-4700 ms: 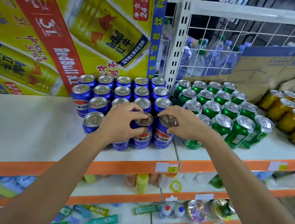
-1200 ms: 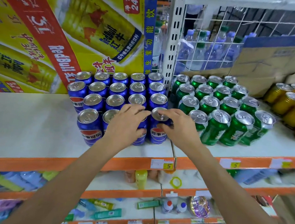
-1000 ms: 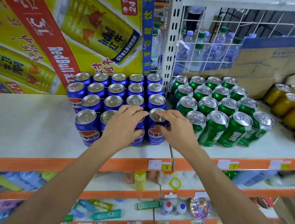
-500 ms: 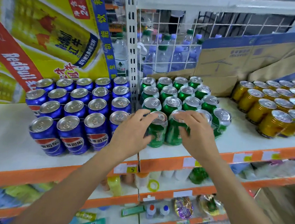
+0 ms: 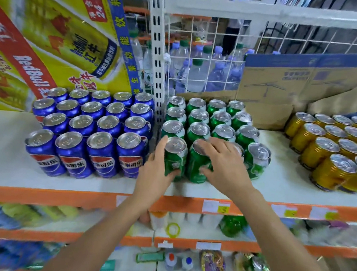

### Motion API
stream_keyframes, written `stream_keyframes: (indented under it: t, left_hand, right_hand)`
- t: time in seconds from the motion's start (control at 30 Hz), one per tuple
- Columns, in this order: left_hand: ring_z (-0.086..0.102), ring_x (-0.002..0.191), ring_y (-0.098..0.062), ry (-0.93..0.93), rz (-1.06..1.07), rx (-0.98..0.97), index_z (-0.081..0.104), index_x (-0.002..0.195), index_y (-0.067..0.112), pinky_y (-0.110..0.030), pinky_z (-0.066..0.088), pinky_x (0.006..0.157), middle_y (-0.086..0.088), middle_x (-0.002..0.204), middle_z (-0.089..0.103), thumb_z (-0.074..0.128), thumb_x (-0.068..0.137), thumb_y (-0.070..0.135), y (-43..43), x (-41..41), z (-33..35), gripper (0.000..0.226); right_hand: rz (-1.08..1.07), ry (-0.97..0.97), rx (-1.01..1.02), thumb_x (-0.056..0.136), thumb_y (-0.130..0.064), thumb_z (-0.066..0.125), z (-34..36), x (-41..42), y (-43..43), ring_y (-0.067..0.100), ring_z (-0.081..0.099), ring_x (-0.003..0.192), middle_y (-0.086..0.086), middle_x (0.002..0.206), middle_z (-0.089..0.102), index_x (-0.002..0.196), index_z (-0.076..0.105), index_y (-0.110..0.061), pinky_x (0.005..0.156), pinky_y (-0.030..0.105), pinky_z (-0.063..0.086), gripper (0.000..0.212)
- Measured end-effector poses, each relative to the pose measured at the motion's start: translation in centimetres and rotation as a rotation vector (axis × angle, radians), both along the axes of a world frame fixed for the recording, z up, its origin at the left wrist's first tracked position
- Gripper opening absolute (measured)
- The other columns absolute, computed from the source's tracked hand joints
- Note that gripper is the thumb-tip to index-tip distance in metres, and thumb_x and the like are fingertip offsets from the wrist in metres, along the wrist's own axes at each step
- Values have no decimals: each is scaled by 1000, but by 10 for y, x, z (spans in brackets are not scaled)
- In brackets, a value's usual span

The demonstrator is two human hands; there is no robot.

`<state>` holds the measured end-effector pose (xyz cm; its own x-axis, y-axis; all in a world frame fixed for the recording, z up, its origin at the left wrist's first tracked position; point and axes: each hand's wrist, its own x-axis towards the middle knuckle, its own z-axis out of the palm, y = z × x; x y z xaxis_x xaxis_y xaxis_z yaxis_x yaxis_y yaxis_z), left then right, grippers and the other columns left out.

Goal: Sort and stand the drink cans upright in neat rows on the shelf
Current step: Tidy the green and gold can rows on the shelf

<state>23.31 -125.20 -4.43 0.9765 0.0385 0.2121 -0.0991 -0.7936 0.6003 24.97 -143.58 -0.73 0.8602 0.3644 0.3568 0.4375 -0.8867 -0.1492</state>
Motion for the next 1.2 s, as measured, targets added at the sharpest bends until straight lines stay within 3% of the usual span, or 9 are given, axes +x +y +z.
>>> stream_keyframes:
  t: [0.2, 0.37, 0.47, 0.57, 0.67, 0.73, 0.87, 1.07, 1.2]
  left_hand:
    - [51, 122, -34, 18, -42, -64, 12, 150, 27, -43, 46, 92, -11, 140, 49, 76, 78, 29, 3, 6, 4, 96]
    - [32, 134, -32, -49, -18, -50, 15, 149, 21, -38, 36, 102, -14, 147, 26, 75, 76, 40, 0, 3, 19, 96]
    - [23, 140, -28, -73, -31, -165, 12, 150, 15, -31, 30, 103, -14, 153, 17, 64, 86, 42, -2, 13, 39, 86]
    - [16, 144, -20, 122, 19, -371, 7, 151, 15, -28, 20, 110, -6, 158, 12, 56, 91, 45, -1, 40, 51, 84]
    - [20, 143, -22, 282, 93, -519, 5, 152, 20, -39, 23, 115, -4, 159, 15, 56, 90, 47, 1, 71, 50, 85]
    - [28, 139, -26, 358, 114, -541, 6, 153, 22, -39, 29, 110, -6, 156, 22, 56, 91, 45, 1, 82, 45, 82]
    - [46, 112, -20, 418, 109, -598, 22, 147, 27, -32, 40, 89, -5, 139, 43, 58, 90, 46, -5, 91, 39, 70]
    - [50, 85, -3, 400, 175, -613, 43, 123, 24, -25, 40, 68, 9, 103, 54, 62, 88, 42, -9, 94, 33, 44]
    - [52, 105, -18, 424, 244, -635, 33, 137, 20, -32, 43, 86, 1, 117, 53, 64, 86, 43, -7, 97, 33, 64]
  right_hand:
    - [8, -5, -1, 52, -17, 87, -1, 7, 0, 35, 63, 93, 10, 114, 62, 115, 63, -16, 84, 47, 49, 67]
    - [32, 11, 144, 74, -30, 78, 6, 3, -6, 31, 56, 111, 8, 122, 59, 122, 60, -15, 90, 40, 46, 54]
    - [-52, -70, 271, 81, -25, 71, 15, 9, -22, 31, 57, 108, 8, 118, 61, 116, 63, -12, 88, 34, 44, 38]
    - [-234, -71, 371, 83, -16, 69, 20, 20, -47, 32, 57, 106, 8, 119, 61, 116, 63, -12, 84, 28, 41, 33]
    - [-384, 23, 445, 86, -14, 65, 21, 32, -69, 28, 60, 93, 11, 120, 60, 123, 58, -12, 71, 21, 33, 37]
    - [-445, 167, 469, 88, -21, 64, 20, 40, -76, 28, 60, 86, 13, 123, 58, 132, 50, -15, 72, 24, 33, 46]
    - [-508, 396, 493, 88, -39, 62, 19, 56, -79, 35, 53, 115, 10, 137, 51, 144, 33, -18, 91, 32, 39, 67]
    - [-474, 411, 535, 84, -40, 66, 20, 60, -80, 30, 53, 115, 6, 126, 59, 139, 38, -25, 93, 37, 42, 64]
    - [-409, 472, 615, 82, -44, 66, 19, 61, -85, 23, 54, 104, 3, 123, 56, 138, 37, -28, 91, 37, 45, 65]
